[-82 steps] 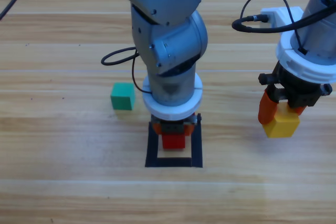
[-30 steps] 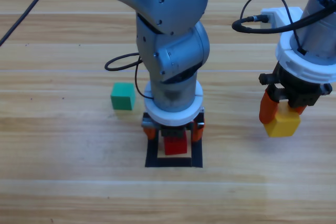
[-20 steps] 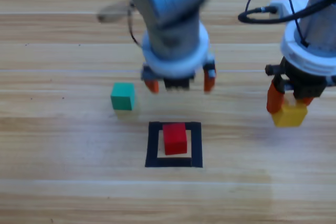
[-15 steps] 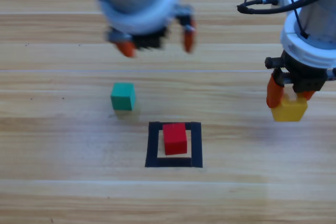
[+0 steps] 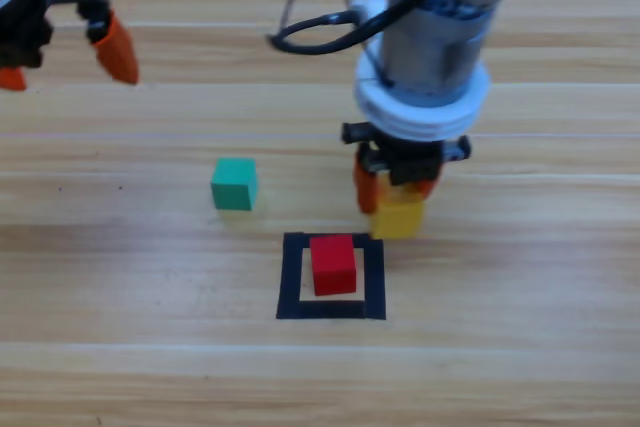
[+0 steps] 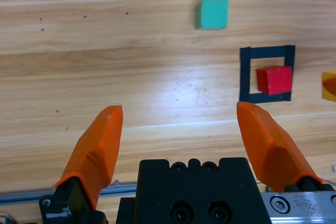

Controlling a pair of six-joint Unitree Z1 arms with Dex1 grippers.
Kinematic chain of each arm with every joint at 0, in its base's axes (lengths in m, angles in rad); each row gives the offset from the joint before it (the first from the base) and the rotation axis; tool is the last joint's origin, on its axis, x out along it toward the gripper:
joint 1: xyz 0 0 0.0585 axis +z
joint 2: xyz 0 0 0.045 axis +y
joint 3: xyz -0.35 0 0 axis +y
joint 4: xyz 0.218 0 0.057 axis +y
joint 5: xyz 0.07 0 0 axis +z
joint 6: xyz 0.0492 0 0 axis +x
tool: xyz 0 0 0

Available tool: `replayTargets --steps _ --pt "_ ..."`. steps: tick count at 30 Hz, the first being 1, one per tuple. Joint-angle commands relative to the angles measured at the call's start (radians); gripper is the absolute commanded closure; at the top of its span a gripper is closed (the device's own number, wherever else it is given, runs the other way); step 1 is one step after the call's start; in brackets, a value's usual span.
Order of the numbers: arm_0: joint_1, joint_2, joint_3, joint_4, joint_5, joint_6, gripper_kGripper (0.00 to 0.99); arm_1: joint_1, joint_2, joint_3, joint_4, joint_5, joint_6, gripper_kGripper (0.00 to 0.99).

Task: Stack the blocks in the rectangular block: red at the bottom, yellow in the middle, green on top

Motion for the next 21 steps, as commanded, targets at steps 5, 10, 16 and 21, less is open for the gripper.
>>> replayTargets --steps 5,10,16,21 --pt "0.096 -0.041 0.137 -0.066 -0.061 0.073 0.068 0.085 0.242 -0.281 0.134 0.008 0.023 0.990" --pt "0.110 -0.050 0.179 -0.095 -0.075 0.090 0.068 0.096 0.289 -0.345 0.154 0.005 0.026 0.990" --pt "0.114 -0.053 0.211 -0.121 -0.087 0.093 0.068 0.096 0.312 -0.364 0.156 0.003 0.027 0.990" --pt "0.114 -0.061 0.243 -0.150 -0.093 0.091 0.068 0.096 0.323 -0.370 0.157 -0.001 0.027 0.990"
